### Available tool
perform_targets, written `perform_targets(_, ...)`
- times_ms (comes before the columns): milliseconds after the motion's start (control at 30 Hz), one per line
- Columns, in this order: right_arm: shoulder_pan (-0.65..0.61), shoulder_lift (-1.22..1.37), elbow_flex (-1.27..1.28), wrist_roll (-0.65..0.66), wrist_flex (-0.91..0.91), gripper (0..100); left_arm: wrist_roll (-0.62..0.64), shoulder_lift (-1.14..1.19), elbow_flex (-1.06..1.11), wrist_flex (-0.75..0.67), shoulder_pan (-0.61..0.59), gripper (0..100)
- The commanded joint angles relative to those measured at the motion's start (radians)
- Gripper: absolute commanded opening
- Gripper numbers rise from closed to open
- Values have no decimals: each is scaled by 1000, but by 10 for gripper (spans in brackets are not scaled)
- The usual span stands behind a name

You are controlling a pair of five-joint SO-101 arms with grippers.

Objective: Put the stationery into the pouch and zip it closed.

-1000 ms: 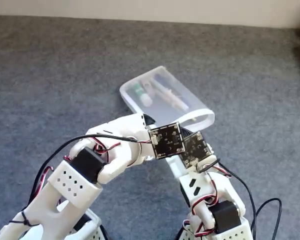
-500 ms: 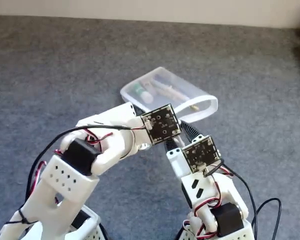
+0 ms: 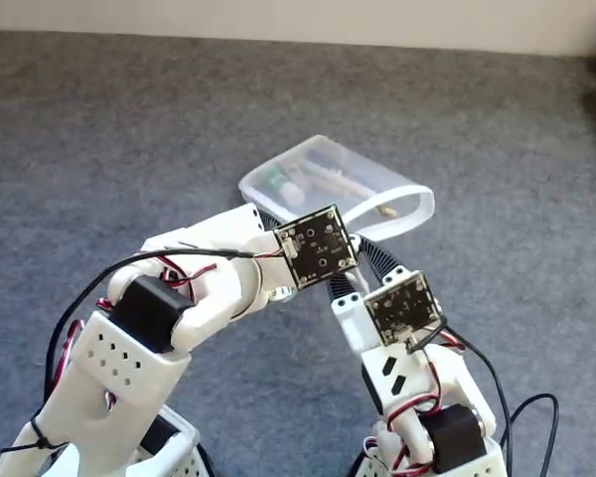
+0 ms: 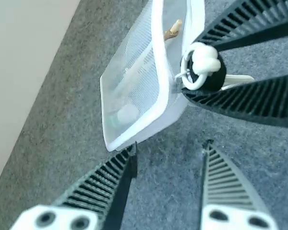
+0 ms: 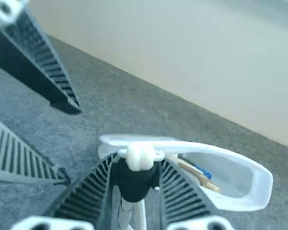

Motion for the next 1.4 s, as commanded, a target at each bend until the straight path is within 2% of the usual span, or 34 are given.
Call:
perform_targets(0, 2, -19, -108, -14, 4, 5, 3, -15, -39, -28, 18, 215)
perform_targets(367, 1, -19, -130, -14, 25, 5, 8, -8, 101, -242, 45, 215)
perform_targets(567, -85, -19, -130, -15, 90, 5, 14, -8, 174, -342, 90, 213)
perform_targets(733, -91, -19, -131, -15, 94, 5, 94, -8, 246, -462, 82, 212)
perform_targets(1033, -90, -19, -131, -15, 90, 5, 94, -15, 315, -483, 82, 207)
perform_targets(1233, -88, -19, -137, -15, 88, 5, 92, -15, 329, -486, 82, 168)
perform_targets(1367, -88, -19, -170, -17, 94, 5, 94, -15, 360, -546, 79, 165)
